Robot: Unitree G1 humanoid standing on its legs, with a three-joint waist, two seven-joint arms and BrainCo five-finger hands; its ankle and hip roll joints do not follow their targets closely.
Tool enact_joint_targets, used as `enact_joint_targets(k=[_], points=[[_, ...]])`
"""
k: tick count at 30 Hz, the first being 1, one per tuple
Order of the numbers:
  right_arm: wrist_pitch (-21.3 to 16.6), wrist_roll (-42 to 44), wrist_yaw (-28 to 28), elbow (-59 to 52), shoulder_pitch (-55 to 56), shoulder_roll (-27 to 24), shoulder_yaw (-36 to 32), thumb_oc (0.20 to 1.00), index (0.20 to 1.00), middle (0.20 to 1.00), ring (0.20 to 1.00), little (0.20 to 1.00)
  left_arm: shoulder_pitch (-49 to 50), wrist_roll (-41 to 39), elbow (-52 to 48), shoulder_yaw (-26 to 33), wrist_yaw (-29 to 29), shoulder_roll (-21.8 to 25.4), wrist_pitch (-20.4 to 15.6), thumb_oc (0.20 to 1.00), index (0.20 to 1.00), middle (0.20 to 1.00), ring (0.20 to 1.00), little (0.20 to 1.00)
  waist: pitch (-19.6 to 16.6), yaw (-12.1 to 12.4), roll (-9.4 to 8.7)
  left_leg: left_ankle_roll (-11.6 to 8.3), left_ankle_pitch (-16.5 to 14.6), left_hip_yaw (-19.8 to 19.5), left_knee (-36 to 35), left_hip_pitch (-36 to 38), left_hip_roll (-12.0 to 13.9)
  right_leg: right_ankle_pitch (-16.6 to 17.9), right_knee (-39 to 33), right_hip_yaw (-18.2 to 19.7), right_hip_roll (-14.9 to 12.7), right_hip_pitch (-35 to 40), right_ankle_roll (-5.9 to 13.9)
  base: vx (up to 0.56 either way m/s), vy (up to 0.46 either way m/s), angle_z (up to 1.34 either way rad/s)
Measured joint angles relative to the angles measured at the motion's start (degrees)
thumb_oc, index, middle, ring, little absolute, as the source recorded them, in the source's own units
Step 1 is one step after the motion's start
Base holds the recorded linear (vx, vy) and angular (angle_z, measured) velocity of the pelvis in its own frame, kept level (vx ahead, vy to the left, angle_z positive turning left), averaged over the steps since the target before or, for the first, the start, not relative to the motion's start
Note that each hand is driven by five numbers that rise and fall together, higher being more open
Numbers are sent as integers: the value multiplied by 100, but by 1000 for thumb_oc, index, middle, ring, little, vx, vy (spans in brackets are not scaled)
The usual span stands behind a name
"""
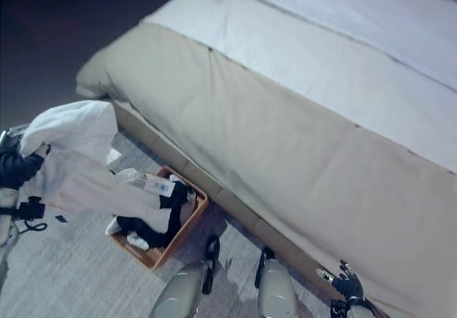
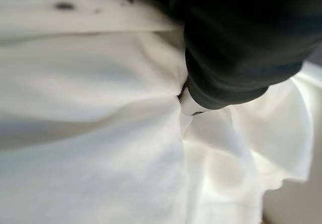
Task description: Pick up clothes into the bucket
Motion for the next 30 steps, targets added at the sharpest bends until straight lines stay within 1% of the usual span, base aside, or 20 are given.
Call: enact_joint_targets(k=[1, 2, 3, 4, 5, 6, 7, 8, 9, 11, 14, 16, 18, 20, 21, 22, 27, 30], points=[[-13, -9, 1, 6, -19, -36, 89, 1000, 1000, 1000, 1000, 1000, -166, 36, 171, -101, 160, -73, 6, 200, 200, 200, 200, 200, 71, 8, 7, -12, -30, -51, 150, -184, -11, -69, 144, -16, -37, -157, -38, -114, 4, 16], [-52, -12, -1, -2, -43, -125, 223, 1000, 1000, 1000, 1000, 1000, -343, 159, 293, -249, 337, -12, 12, 200, 200, 200, 200, 200, 153, 18, -38, -25, -93, -60, 444, -554, -16, -150, 397, -6, -47, -499, -80, -145, 36, 12], [-64, -13, -3, -2, -124, -176, 265, 1000, 1000, 1000, 1000, 1000, -428, 216, 310, -250, 399, -7, 13, 200, 200, 200, 200, 200, 238, 79, -26, -35, -132, -60, 564, -704, -5, -167, 496, -8, -38, -636, -111, -75, 27, 1], [-71, -20, -23, -40, -202, -192, 255, 1000, 1000, 1000, 1000, 1000, -581, 281, 411, -343, 528, -13, 23, 200, 200, 200, 200, 200, 407, 124, -109, -34, -132, -36, 781, -895, 1, -163, 710, 6, -1, -853, -102, -139, 35, -2], [-87, -21, -32, -118, -218, -252, 364, 1000, 1000, 1000, 1000, 1000, -623, 328, 451, -365, 596, -10, 25, 200, 200, 200, 200, 200, 446, 137, -116, -2, -208, -51, 932, -1038, 4, -195, 822, 28, -31, -957, -140, -83, 14, -3], [-127, -44, -38, -181, -273, -281, 420, 1000, 1000, 1000, 1000, 1000, -739, 452, 622, -452, 738, -9, 45, 200, 200, 200, 200, 200, 484, 141, -173, -42, -262, -51, 1192, -1282, 15, -246, 1024, 64, -1, -1173, -167, -86, 13, -3], [-154, -45, -67, -198, -327, -368, 543, 1000, 1000, 1000, 1000, 1000, -876, 481, 817, -534, 823, 11, 50, 200, 200, 200, 200, 200, 514, 152, -179, -4, -351, -69, 1363, -1438, 23, -289, 1147, 50, 4, -1295, -212, 28, 6, -4], [-179, -47, -82, -229, -419, -448, 599, 1000, 1000, 1000, 1000, 1000, -1052, 542, 1037, -638, 942, 39, 175, 200, 200, 200, 200, 200, 528, 133, -198, -36, -429, -98, 1571, -1697, 51, -375, 1300, 52, 32, -1521, -254, 25, 5, -4], [-241, -40, -121, -273, -449, -473, 613, 1000, 1000, 1000, 1000, 1000, -1156, 650, 1112, -710, 1067, 63, 197, 200, 200, 200, 200, 200, 533, 128, -237, -37, -479, -113, 1702, -1897, 46, -406, 1403, 53, 39, -1714, -265, 0, 0, 0], [-280, -13, -186, -305, -489, -495, 659, 1000, 1000, 1000, 1000, 1000, -1317, 704, 1152, -858, 1217, 160, 245, 200, 200, 200, 200, 200, 537, 121, -268, -21, -553, -168, 2006, -2247, 22, -481, 1649, 41, 40, -2013, -283, -35, 5, 5], [-327, 78, -280, -418, -504, -536, 762, 1000, 1000, 1000, 1000, 1000, -1360, 708, 1112, -849, 1409, 309, 238, 200, 200, 200, 200, 200, 548, 125, -345, -13, -676, -186, 2406, -2655, 22, -569, 1952, 42, 37, -2368, -329, -29, 1, 1], [-409, 163, -362, -524, -512, -563, 799, 1000, 1000, 1000, 1000, 1000, -1555, 709, 1183, -915, 1542, 485, 239, 200, 200, 200, 200, 200, 548, 129, -373, -9, -736, -226, 2711, -3097, 1, -626, 2194, 27, 31, -2743, -330, -8, 2, 3], [-411, 186, -397, -578, -563, -568, 844, 1000, 1000, 1000, 1000, 1000, -1685, 710, 1274, -1011, 1579, 588, 250, 200, 200, 200, 200, 200, 559, 119, -392, 4, -781, -238, 2891, -3294, -7, -648, 2326, 8, 17, -2898, -338, -24, 0, 5], [-468, 272, -471, -656, -573, -587, 850, 1000, 1000, 1000, 1000, 1000, -1982, 711, 1449, -1264, 1641, 693, 250, 200, 200, 200, 200, 200, 558, 112, -424, 2, -852, -258, 3116, -3538, -66, -725, 2531, -7, -50, -3104, -325, -26, 6, 12], [-524, 282, -504, -677, -623, -611, 851, 1000, 1000, 1000, 1000, 1000, -2191, 710, 1582, -1448, 1658, 807, 252, 200, 200, 200, 200, 200, 558, 83, -431, 1, -857, -308, 3185, -3728, -135, -769, 2635, -30, -107, -3272, -323, -28, 9, 22], [-533, 294, -554, -691, -692, -614, 872, 1000, 1000, 1000, 1000, 1000, -2373, 709, 1711, -1540, 1682, 858, 247, 200, 200, 200, 200, 200, 557, -8, -457, 11, -850, -326, 3225, -3871, -161, -768, 2673, -51, -128, -3403, -323, -28, 9, 20], [-674, 340, -707, -877, -848, -642, 1072, 1000, 1000, 1000, 1000, 1000, -2691, 700, 2185, -1878, 1716, 1079, 354, 200, 200, 200, 200, 200, 555, -79, -532, 11, -851, -355, 3376, -4276, -205, -768, 2783, -67, -163, -3765, -323, -4, 0, 2], [-736, 355, -733, -1078, -905, -647, 1143, 1000, 1000, 1000, 1000, 1000, -2940, 700, 2610, -2002, 1774, 1212, 369, 200, 200, 200, 200, 200, 553, -186, -621, 14, -861, -349, 3486, -4531, -221, -767, 2878, -64, -176, -3998, -329, 8, 10, 0]])
